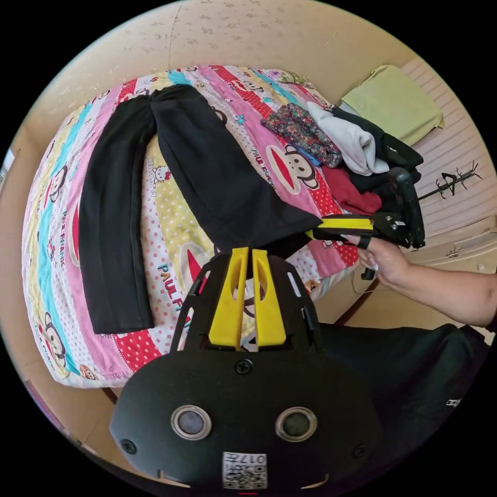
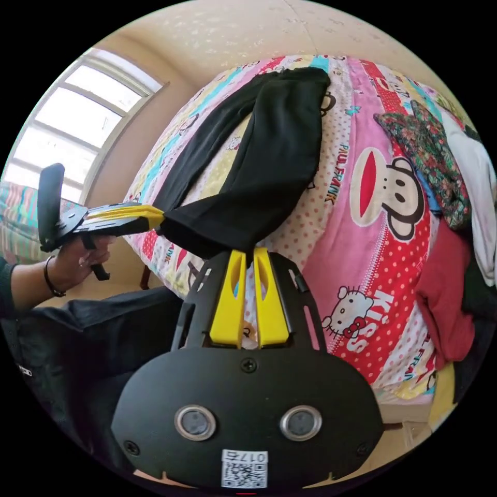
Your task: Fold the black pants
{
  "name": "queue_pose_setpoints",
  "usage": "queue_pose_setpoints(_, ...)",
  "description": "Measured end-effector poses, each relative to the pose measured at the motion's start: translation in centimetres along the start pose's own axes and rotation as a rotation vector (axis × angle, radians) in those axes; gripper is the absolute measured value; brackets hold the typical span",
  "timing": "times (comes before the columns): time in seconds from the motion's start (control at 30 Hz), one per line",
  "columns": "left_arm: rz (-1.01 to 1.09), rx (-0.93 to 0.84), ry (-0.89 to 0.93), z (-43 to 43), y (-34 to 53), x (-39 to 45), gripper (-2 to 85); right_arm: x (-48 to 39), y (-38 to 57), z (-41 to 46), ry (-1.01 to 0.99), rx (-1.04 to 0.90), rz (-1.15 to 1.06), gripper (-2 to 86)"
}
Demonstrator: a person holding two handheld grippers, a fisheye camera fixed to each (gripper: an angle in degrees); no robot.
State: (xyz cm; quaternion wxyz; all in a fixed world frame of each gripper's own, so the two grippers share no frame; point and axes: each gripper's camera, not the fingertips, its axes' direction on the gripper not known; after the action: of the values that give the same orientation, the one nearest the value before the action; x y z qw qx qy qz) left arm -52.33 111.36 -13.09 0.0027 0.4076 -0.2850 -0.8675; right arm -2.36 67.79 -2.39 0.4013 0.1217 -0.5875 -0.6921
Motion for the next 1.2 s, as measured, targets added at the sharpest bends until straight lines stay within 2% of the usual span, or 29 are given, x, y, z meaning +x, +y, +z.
queue_pose_setpoints(0.13,0.109,0.075,0.005,-4.8,-0.6,1.7,-0.4,-1.9,-0.3,-7.3,-0.019,0.070,-0.167,3.4)
queue_pose_setpoints(0.23,0.143,0.206,-0.002,-10.9,-0.4,3.9,-0.5,-3.6,0.1,-11.9,0.006,0.101,-0.181,3.2)
queue_pose_setpoints(0.33,0.160,0.339,-0.044,-15.2,1.4,6.3,-0.7,-4.7,2.3,-12.4,0.060,0.110,-0.190,2.9)
queue_pose_setpoints(0.43,0.150,0.190,-0.016,-10.9,2.9,6.4,-0.8,-3.4,4.6,-6.4,0.102,-0.048,-0.132,2.5)
queue_pose_setpoints(0.5,-0.014,-0.039,0.053,-5.2,4.1,4.3,-1.0,-2.2,5.3,-3.7,0.136,-0.105,-0.038,2.3)
queue_pose_setpoints(0.57,-0.042,-0.015,0.129,-5.3,4.6,3.6,-1.0,-1.9,5.1,-4.0,0.126,-0.070,-0.033,2.1)
queue_pose_setpoints(0.67,0.032,0.028,0.050,-7.6,4.3,4.0,-1.0,-2.7,4.7,-5.8,0.227,-0.020,-0.092,2.1)
queue_pose_setpoints(0.8,-0.088,0.001,0.029,-7.8,5.0,1.4,-0.9,-0.1,6.8,-2.1,0.214,-0.115,0.005,2.1)
queue_pose_setpoints(0.87,-0.142,-0.023,0.038,-7.7,5.5,0.4,-0.9,1.6,7.8,-0.9,0.132,-0.100,0.100,2.0)
queue_pose_setpoints(0.93,-0.142,-0.027,0.044,-8.5,5.8,0.2,-0.8,1.4,7.1,-2.3,-0.076,0.023,0.076,1.8)
queue_pose_setpoints(1.03,-0.096,-0.014,-0.003,-10.0,6.1,0.7,-0.8,-0.1,5.7,-5.0,-0.286,0.168,0.044,1.7)
queue_pose_setpoints(1.13,-0.123,-0.022,0.005,-10.5,6.6,0.3,-0.8,1.2,6.4,-4.5,-0.392,0.230,0.181,1.6)
queue_pose_setpoints(1.2,-0.145,-0.036,0.023,-10.5,7.2,-0.2,-0.7,3.5,8.3,-1.7,-0.392,0.196,0.307,1.7)
